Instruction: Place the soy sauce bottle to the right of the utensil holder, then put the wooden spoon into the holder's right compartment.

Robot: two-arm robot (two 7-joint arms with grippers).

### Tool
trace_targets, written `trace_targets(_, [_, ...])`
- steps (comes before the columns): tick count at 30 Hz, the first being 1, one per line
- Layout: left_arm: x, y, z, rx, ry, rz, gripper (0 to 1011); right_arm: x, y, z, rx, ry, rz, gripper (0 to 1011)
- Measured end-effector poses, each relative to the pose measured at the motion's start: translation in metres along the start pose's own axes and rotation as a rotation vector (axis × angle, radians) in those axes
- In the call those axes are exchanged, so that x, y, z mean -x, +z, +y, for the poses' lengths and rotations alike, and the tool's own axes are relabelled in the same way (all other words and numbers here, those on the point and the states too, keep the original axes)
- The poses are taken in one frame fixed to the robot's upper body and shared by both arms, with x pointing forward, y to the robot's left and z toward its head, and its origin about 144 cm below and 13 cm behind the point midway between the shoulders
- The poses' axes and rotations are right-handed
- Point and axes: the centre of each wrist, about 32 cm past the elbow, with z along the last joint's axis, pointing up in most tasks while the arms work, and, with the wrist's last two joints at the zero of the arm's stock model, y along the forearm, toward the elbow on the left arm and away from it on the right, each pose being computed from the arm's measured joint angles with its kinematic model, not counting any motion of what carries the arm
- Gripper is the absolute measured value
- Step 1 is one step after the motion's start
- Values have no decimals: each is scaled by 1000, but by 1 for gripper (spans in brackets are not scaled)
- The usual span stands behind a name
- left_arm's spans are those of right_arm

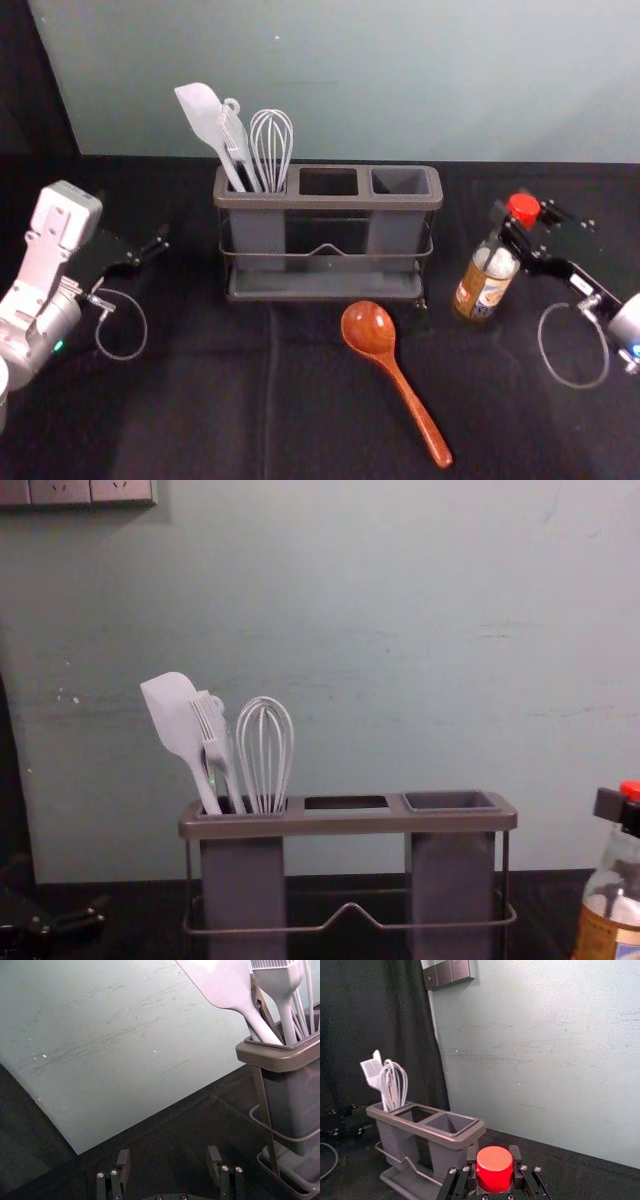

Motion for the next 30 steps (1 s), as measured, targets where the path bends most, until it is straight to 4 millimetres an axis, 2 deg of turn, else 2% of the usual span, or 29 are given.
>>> trace_targets(12, [0, 0, 0, 0, 0, 0, 1005, -11, -1, 29, -8, -12, -18, 387])
trace_targets(30, [0, 0, 0, 0, 0, 0, 1005, -11, -4, 43, -8, -6, 2, 386])
